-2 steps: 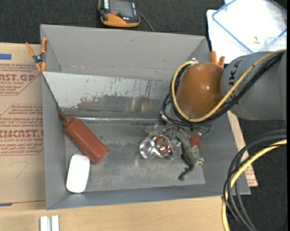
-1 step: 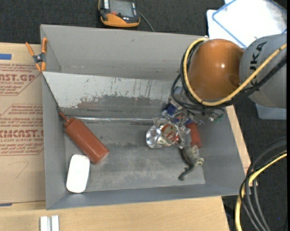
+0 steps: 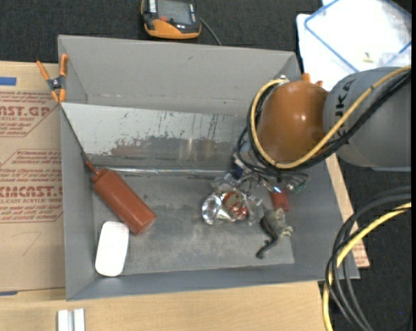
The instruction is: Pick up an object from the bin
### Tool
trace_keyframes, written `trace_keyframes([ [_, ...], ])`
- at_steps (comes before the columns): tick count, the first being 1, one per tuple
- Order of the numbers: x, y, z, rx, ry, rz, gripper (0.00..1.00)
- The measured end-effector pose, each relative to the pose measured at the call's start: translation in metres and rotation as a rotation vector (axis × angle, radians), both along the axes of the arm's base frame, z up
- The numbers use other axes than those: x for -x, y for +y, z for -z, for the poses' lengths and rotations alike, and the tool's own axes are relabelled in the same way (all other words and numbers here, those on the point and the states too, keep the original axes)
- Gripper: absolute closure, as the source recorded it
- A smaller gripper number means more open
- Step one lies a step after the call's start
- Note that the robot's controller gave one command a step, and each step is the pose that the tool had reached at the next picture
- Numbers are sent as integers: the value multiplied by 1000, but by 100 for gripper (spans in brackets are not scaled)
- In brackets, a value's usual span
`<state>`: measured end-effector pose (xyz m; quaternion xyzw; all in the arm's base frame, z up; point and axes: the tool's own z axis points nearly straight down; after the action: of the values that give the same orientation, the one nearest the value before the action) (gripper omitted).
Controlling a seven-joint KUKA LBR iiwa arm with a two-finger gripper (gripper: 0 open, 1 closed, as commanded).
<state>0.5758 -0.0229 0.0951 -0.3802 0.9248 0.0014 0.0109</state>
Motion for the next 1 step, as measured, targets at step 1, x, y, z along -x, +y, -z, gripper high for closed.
trace_keyframes([
  [1, -3, 2, -75, 0, 2, -25, 100],
])
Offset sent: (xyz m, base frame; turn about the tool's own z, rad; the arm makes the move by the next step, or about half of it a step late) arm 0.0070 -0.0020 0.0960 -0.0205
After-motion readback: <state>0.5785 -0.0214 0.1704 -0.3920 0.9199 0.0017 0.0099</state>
